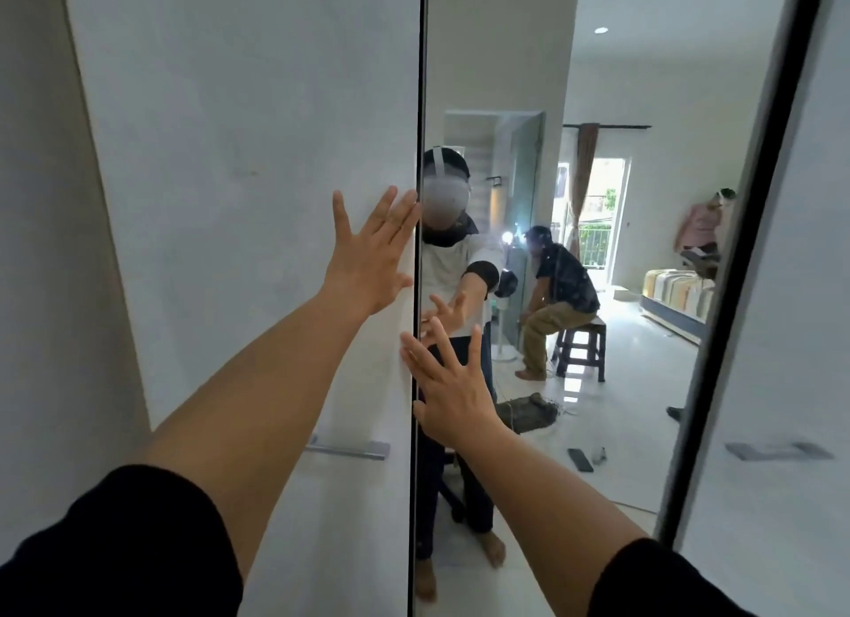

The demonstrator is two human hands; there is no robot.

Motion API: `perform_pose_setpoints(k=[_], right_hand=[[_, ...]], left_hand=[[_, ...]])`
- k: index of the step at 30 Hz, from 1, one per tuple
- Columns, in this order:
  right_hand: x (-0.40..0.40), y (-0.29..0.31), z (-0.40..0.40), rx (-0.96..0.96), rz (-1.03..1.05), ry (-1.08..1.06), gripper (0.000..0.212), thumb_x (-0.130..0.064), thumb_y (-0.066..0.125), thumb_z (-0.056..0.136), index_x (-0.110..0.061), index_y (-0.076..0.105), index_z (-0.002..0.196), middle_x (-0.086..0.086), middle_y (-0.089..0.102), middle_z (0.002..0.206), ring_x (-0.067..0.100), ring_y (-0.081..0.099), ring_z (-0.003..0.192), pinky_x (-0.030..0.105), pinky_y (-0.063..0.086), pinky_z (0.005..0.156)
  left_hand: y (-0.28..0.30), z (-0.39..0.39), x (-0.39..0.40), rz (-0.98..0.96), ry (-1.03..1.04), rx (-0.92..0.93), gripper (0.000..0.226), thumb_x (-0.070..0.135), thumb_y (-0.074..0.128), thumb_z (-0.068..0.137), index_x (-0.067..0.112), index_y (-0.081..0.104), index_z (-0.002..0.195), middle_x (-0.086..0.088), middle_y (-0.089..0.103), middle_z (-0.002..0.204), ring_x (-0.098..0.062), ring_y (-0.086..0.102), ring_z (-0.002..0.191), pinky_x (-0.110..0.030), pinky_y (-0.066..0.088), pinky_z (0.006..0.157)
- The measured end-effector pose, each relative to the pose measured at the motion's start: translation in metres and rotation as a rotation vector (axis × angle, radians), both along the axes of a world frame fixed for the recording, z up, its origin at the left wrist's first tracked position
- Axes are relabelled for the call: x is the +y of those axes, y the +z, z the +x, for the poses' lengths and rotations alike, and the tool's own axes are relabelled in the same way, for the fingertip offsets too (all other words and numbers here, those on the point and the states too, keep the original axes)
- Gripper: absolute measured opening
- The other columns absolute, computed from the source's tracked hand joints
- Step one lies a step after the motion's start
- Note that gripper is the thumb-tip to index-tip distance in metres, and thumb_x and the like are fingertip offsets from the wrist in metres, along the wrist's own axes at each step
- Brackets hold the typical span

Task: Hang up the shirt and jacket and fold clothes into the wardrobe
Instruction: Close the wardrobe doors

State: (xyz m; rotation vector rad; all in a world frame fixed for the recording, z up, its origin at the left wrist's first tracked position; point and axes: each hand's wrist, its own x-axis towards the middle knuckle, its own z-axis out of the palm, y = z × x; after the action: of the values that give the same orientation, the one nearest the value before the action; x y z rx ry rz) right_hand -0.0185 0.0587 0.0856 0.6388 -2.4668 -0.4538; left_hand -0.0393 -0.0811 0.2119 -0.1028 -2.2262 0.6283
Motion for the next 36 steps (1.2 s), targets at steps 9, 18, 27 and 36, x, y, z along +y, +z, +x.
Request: perform_pose_setpoints(k=[9, 18, 27, 36], right_hand=[[-0.002, 0.001, -0.035, -0.064, 0.027, -0.11, 0.074, -0.04, 0.038, 0.092, -0.023, -0.003, 0.152, -0.006, -0.025, 0.156, 0.033, -0.036, 0.137, 0.066, -0.022, 0.102], [0.008, -0.001, -0.034, -0.072, 0.065, -0.131, 0.076, -0.04, 0.043, 0.092, -0.024, -0.002, 0.151, -0.004, -0.018, 0.158, 0.031, -0.033, 0.139, 0.065, -0.022, 0.102], [0.167, -0.022, 0.006, -0.112, 0.121, -0.461, 0.068, -0.04, 0.037, 0.096, -0.021, 0.003, 0.152, 0.005, -0.004, 0.16, 0.032, -0.024, 0.142, 0.066, -0.029, 0.096], [0.298, -0.034, 0.02, -0.147, 0.13, -0.708, 0.071, -0.038, 0.039, 0.095, -0.016, 0.002, 0.151, 0.007, 0.0, 0.159, 0.032, -0.024, 0.143, 0.067, -0.024, 0.096]], left_hand=[[-0.001, -0.045, 0.003, 0.076, -0.076, -0.053, 0.087, 0.054, 0.034, 0.094, 0.015, -0.025, 0.144, 0.0, -0.029, 0.154, -0.019, -0.022, 0.143, -0.068, -0.004, 0.106], [-0.006, -0.052, 0.017, 0.351, -0.303, -0.108, 0.079, 0.044, 0.035, 0.097, 0.025, -0.025, 0.144, 0.009, -0.031, 0.151, -0.013, -0.024, 0.142, -0.069, -0.004, 0.105], [-0.009, -0.049, 0.164, 0.055, -0.592, -0.119, 0.083, 0.064, 0.023, 0.089, 0.028, -0.034, 0.136, 0.008, -0.037, 0.146, -0.017, -0.028, 0.14, -0.069, -0.007, 0.107], [-0.033, -0.064, 0.319, -0.144, -0.782, -0.135, 0.084, 0.055, 0.041, 0.092, 0.026, -0.015, 0.148, 0.005, -0.022, 0.156, -0.018, -0.02, 0.143, -0.064, -0.004, 0.109]])
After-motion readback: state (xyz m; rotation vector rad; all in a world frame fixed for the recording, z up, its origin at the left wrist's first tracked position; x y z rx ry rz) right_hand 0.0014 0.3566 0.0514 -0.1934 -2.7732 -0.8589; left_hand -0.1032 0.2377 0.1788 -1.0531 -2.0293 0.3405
